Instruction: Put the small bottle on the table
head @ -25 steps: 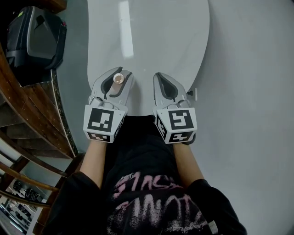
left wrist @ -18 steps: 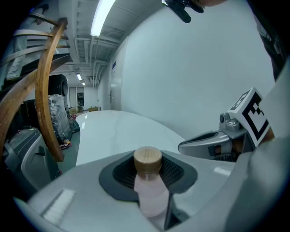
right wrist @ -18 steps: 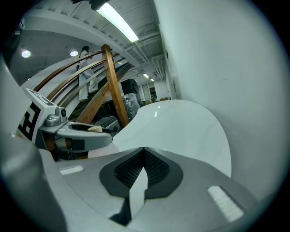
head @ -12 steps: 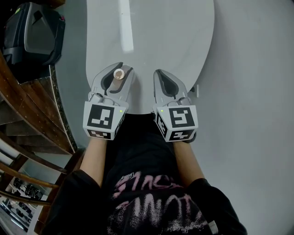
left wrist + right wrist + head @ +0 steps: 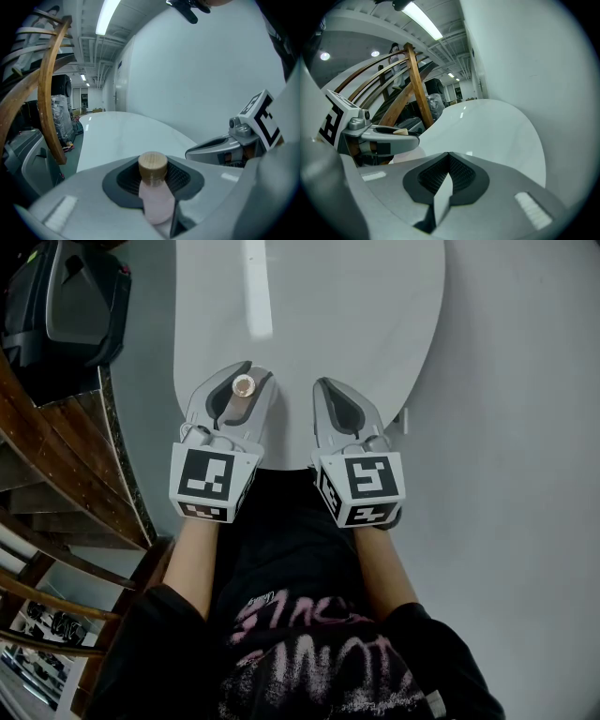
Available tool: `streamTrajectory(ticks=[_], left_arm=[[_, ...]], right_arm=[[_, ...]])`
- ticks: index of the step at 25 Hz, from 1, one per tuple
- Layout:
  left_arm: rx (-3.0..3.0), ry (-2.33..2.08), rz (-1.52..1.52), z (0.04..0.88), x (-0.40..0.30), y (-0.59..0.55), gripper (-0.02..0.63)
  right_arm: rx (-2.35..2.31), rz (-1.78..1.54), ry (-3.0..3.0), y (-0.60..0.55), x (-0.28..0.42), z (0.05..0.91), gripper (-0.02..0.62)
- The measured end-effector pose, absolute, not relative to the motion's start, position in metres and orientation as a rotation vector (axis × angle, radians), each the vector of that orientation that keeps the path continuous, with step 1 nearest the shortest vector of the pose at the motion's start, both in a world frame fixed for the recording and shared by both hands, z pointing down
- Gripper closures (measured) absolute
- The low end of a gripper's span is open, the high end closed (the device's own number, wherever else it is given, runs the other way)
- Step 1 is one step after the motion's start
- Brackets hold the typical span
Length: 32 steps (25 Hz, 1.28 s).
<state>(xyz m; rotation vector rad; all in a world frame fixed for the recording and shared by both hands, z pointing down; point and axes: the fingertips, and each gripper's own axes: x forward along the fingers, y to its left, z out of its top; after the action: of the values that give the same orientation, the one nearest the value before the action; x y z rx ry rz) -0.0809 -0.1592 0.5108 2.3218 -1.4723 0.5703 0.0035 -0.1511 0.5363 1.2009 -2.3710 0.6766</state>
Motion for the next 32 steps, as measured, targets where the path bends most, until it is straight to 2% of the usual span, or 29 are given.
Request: streamTrajectory(ticks=[32], left_arm=[[2.321,-1.493,0.592,0.5177,-0.0847,-0.1536,0.476]], right_arm=[[1.177,0.685,-2.374,-0.1444,-0.0035,0.5436,0.584]])
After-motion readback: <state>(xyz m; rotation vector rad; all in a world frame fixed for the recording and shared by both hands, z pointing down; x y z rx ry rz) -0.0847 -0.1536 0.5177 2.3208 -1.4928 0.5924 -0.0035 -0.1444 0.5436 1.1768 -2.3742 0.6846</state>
